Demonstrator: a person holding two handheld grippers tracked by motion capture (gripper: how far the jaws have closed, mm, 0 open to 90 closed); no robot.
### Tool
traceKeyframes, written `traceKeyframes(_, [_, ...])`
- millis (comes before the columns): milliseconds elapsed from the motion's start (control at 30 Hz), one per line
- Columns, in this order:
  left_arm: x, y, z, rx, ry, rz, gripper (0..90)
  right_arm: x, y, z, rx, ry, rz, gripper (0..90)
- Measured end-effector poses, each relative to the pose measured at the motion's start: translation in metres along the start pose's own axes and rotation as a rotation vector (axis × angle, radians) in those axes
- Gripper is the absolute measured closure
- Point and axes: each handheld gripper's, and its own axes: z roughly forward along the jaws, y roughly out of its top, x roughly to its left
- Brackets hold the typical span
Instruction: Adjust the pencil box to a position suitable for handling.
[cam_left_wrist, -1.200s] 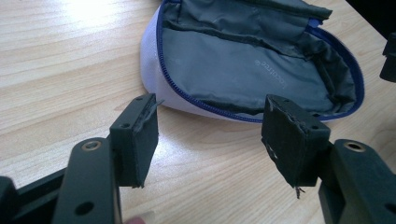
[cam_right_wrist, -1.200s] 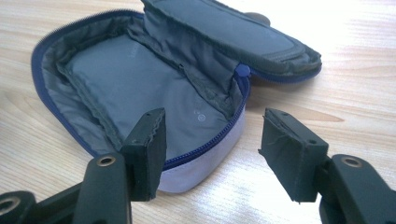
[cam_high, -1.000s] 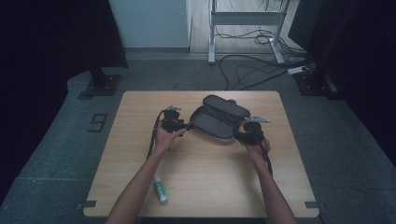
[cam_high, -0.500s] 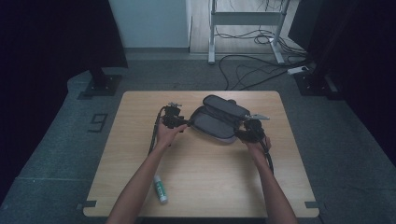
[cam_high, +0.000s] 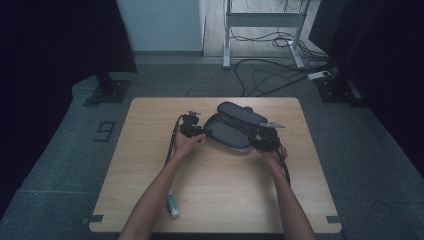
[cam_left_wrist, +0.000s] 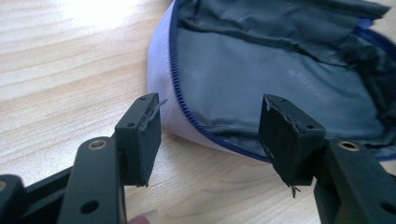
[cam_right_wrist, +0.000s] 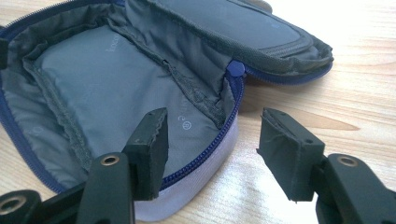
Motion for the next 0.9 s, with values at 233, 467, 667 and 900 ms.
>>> traceKeyframes(233, [0.002, -0.002, 0.009, 0.018, 0.019, -0.009, 40.2, 0.000, -0.003, 0.008, 0.014, -0.007, 0.008, 45.1])
traceKeyframes(467, [0.001, -0.001, 0.017, 0.039, 0.028, -0.012, 40.6, 0.002, -0.005, 0.012, 0.036, -0.007, 0.004, 51.6])
traceKeyframes(667, [0.002, 0.000, 0.020, 0.049, 0.030, -0.021, 43.4, 0.002, -0.008, 0.016, 0.059, -0.001, 0.015, 57.6])
traceKeyframes(900, [0.009, 0.000, 0.020, 0.057, 0.006, -0.047, 50.9, 0.003, -0.009, 0.019, 0.077, -0.018, 0.008, 63.8])
